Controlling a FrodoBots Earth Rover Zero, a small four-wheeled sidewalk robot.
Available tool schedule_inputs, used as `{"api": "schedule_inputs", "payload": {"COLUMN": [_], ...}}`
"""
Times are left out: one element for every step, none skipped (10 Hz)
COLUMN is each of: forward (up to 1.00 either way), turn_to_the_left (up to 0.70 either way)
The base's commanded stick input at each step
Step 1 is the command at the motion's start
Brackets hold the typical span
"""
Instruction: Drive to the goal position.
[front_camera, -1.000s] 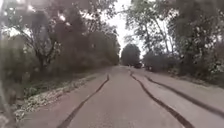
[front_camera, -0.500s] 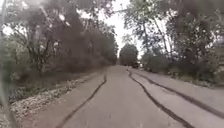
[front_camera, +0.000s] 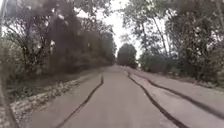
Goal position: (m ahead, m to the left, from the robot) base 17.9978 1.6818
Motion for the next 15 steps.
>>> {"api": "schedule_inputs", "payload": {"forward": [0.7,0.7,0.7,0.7,0.7,0.7,0.7,0.7,0.7,0.7,0.7,0.7,0.7,0.7,0.7], "turn_to_the_left": [0.0,0.0,0.0,0.0,0.0,0.0,0.0,0.0,0.0,0.0,0.0,0.0,0.0,0.0,0.0]}}
